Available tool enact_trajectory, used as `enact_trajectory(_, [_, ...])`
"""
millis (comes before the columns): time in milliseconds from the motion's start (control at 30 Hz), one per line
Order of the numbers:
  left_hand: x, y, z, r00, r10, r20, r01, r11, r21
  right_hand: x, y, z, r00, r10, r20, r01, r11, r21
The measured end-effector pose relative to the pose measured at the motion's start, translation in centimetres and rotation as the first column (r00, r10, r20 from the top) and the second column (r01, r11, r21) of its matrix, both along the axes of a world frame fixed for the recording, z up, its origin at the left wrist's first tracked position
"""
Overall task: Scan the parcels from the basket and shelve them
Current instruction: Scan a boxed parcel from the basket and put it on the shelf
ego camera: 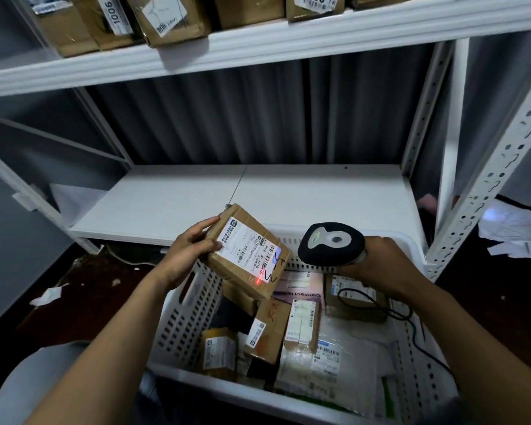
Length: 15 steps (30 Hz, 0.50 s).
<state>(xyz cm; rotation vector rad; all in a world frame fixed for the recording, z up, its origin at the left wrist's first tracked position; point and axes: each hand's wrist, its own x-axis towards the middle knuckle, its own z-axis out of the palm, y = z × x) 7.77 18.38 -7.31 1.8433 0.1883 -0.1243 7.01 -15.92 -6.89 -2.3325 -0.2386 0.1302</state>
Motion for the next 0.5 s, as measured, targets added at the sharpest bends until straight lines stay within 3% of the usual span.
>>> enact_trajectory(300, [0.0, -0.6, 0.5, 1.0, 0.003, 0.001, -0.003, 1.0, -0.017, 0.1, 0.0, 0.3, 1.0, -0.007, -0.031, 0.007, 1.0, -0.005])
enact_trajectory(500, [-0.8, -1.8, 0.8, 0.99, 0.144, -0.007, -0.143, 0.982, -0.121, -0.6, 0.7, 1.3, 0.988, -0.108, -0.114, 0.14, 0.936, 0.322])
